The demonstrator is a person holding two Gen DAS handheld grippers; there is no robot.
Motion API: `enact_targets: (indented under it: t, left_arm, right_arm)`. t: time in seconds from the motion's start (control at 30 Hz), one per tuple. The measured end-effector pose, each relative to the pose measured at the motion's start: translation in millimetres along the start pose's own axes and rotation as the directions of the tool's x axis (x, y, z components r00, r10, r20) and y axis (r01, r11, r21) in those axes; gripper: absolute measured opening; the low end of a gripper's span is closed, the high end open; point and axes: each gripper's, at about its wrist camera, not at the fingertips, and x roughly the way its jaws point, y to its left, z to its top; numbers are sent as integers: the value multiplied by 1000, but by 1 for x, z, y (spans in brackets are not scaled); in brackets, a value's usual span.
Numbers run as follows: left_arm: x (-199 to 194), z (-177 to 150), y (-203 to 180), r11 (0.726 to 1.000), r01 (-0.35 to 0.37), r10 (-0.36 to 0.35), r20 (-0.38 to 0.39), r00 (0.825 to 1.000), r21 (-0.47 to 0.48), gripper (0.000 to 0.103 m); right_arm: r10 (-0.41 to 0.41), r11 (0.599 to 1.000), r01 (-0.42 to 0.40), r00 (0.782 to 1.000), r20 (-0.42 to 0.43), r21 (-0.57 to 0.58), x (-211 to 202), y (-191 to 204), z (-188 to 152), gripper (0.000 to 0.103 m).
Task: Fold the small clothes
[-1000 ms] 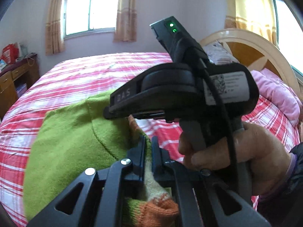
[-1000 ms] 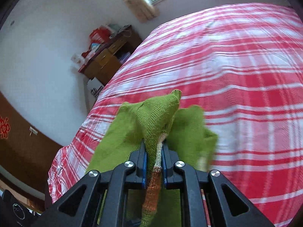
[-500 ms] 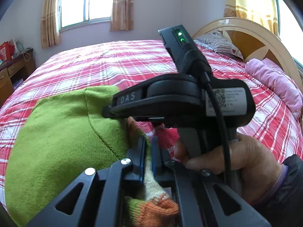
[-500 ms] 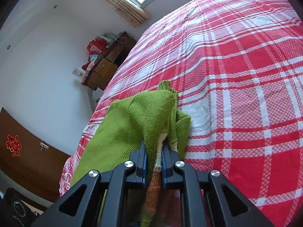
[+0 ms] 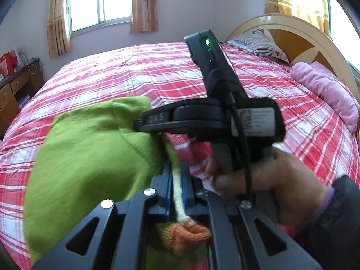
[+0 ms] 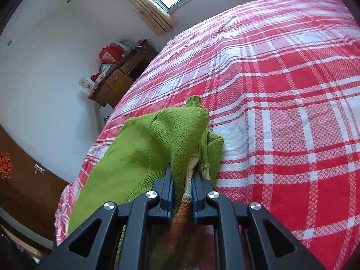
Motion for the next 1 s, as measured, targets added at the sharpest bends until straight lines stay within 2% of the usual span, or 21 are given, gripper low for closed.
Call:
enact_targets:
  t: [0.13,0.2,0.27,0.37,0.4,0.43,0.47,0.5,0.57,0.63,0.7,0.8,0.83,0.87,0.93,1.0]
  left_arm:
    - [-27,-12,25,998,38,-38,3,999,-43,18]
    - [-43,-20,36,999,25,-24,23,999,-46,40]
    - [-57,-26,46,999,-10,13,47,999,-50,57]
    - [-75,-33,67,996,-59,64,76,995,-59,59]
    - [-77,-36,74,995,-74,79,81,994,-63,63]
    - [-82,-40,85,992,-101,107,87,990,-74,65]
    - [-83,-43,91,990,-117,124,89,988,-84,69]
    - [-85,-47,100,986,-133,142,89,986,-99,69]
    - [-84,-57,119,976,-161,173,67,983,-148,69]
    - [-81,-65,129,973,-148,159,48,986,-175,69]
    - [-79,-74,131,974,-124,131,29,991,-187,69]
    - [-80,-83,120,982,-92,95,9,995,-162,69]
    - [-78,-86,113,985,-109,111,8,994,-130,69]
    - [-77,-87,110,985,-132,133,3,991,-110,71]
    - [-71,-91,106,980,-185,184,-24,983,-68,75]
    - [-64,-92,107,977,-206,204,-43,978,-55,75]
  right_arm:
    - [-62,997,62,998,10,-34,-1,11,-2,12]
    - [-90,995,91,996,14,-48,-1,16,-3,13]
    - [-107,994,107,994,21,-32,-3,17,-4,17]
    - [-92,995,91,995,25,32,-19,13,-14,22]
    - [-98,994,96,995,35,51,-28,13,-20,24]
    - [-121,991,118,992,47,63,-37,13,-24,36]
    - [-160,985,155,985,62,73,-48,13,-31,41]
    - [-233,971,227,969,83,77,-66,16,-41,41]
    - [-272,962,268,954,129,48,-94,27,-59,41]
    - [-262,964,267,947,185,-3,-119,47,-75,41]
    - [-205,965,234,955,214,-122,-136,79,-91,41]
    - [-151,939,191,976,156,-286,-132,115,-105,41]
    - [-160,920,191,980,116,-342,-123,124,-109,41]
    - [-206,889,224,975,88,-399,-110,130,-113,41]
    - [-300,830,290,952,58,-477,-89,133,-120,40]
    - [-366,800,331,930,30,-501,-75,125,-125,36]
